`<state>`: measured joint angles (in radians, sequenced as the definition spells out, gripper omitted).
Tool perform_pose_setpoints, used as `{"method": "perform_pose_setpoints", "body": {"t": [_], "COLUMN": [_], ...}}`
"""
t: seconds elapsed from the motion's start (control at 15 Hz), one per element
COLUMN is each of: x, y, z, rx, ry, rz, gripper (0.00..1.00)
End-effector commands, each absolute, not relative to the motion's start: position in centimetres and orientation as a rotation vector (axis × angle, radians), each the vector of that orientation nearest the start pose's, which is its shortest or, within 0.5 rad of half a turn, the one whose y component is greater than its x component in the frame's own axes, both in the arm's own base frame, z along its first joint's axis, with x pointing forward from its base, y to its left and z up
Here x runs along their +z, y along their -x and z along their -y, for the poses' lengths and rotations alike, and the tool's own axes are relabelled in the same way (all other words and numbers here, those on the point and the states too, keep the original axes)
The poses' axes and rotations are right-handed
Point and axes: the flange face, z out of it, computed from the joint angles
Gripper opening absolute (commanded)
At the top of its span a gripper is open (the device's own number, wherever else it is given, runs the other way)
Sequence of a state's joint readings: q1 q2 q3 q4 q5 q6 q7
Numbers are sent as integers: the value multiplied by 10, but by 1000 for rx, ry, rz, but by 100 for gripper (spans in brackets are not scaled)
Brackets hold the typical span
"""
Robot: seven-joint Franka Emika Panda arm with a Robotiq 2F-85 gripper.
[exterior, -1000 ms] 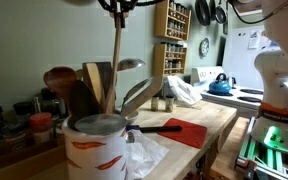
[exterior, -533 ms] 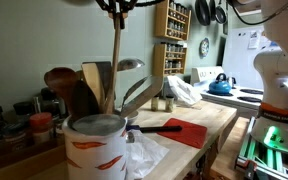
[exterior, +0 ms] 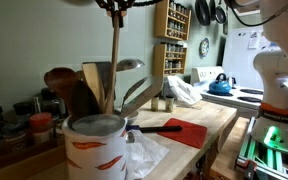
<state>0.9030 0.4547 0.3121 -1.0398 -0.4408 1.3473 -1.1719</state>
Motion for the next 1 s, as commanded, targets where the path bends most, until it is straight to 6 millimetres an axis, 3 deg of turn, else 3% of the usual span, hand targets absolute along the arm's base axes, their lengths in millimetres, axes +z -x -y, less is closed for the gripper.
{"method": "perform_pose_setpoints", "body": {"t": [0.0,0.4,0.93], "x": [564,569,550], "y": [-317,-309,-293], "z": [-586,-596,-612], "rx": [-303,-279,-362], "ry": [-1098,-1044,-926], "rz": [-2607,-2625,-2624], "gripper": [3,3,3]}}
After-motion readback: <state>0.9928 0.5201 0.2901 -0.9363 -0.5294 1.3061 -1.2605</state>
